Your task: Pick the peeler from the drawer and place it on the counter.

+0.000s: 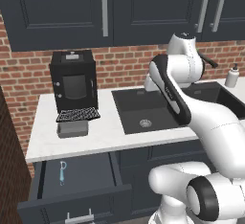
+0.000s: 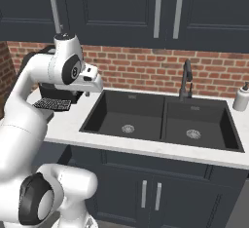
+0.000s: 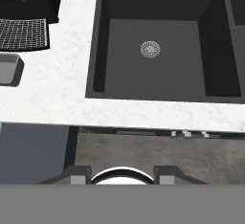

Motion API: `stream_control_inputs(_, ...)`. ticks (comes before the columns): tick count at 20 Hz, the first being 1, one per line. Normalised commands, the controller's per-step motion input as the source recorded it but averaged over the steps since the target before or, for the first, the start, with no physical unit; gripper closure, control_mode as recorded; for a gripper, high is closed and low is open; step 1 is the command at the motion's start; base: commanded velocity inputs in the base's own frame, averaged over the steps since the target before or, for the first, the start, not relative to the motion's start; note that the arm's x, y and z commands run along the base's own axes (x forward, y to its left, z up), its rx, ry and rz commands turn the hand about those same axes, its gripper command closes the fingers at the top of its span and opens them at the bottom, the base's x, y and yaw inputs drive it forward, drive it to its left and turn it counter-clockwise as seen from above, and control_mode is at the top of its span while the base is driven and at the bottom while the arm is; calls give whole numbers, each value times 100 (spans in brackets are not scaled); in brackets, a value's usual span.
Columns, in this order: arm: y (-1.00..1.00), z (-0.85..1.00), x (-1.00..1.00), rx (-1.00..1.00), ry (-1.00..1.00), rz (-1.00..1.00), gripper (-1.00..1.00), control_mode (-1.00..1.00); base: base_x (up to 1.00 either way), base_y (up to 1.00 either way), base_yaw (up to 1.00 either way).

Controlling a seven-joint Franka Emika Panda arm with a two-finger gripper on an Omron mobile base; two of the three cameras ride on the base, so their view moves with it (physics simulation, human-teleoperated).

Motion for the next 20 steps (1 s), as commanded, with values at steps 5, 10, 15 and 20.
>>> stream_control_inputs(5,0,0,-25,0,0,0,-100,-100,0,0,0)
stream_control_inputs(10,6,0,-43,0,0,0,-100,-100,0,0,0)
stream_control_inputs(15,75,0,-51,-1,0,-3,-100,-100,0,0,0)
stream_control_inputs(20,100,-2,-13,-5,1,-6,-100,-100,0,0,0)
